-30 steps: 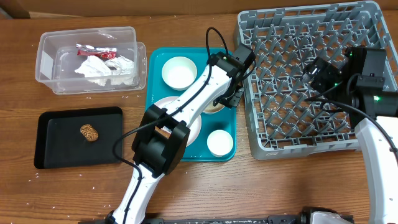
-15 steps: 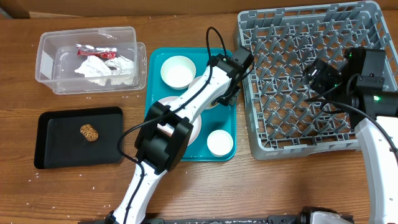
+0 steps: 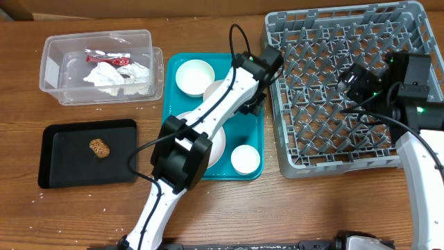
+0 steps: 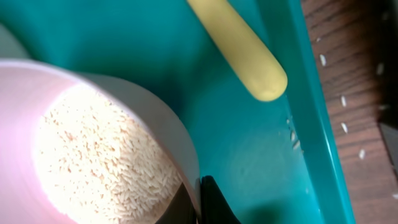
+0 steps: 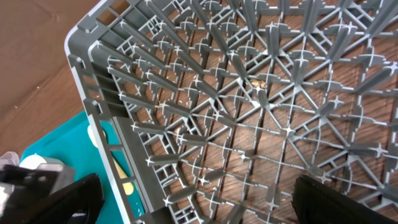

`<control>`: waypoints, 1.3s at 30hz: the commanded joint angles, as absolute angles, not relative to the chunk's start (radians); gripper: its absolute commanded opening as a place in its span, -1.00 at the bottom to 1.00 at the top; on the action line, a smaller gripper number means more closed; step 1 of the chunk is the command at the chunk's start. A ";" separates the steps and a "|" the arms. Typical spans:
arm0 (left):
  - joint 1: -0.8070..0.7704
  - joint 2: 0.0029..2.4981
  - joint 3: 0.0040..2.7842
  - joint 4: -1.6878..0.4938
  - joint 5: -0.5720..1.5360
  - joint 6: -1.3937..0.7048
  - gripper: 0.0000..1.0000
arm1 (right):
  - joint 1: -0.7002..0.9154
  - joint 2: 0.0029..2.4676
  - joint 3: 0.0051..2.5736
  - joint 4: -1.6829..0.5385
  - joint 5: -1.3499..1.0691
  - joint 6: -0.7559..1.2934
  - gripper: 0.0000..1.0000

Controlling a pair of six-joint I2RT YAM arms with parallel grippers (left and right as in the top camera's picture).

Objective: Sort waste into correct bins and load items into the dishwasher
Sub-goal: 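Lift the pink bowl and carry it left over the black tray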

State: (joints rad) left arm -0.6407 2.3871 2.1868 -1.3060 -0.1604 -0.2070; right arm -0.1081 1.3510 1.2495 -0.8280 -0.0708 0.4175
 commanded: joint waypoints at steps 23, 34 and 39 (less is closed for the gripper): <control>-0.228 2.021 2.570 -1.690 0.125 -0.284 -0.92 | -0.111 1.328 1.277 -0.790 -0.061 0.412 1.00; 0.125 1.697 2.009 -1.684 0.164 -0.229 -0.92 | -0.111 1.328 1.277 -0.772 -0.061 0.412 1.00; 0.278 1.653 1.785 -1.596 0.281 -0.128 -0.91 | -0.111 1.328 1.277 -0.772 -0.061 0.412 1.00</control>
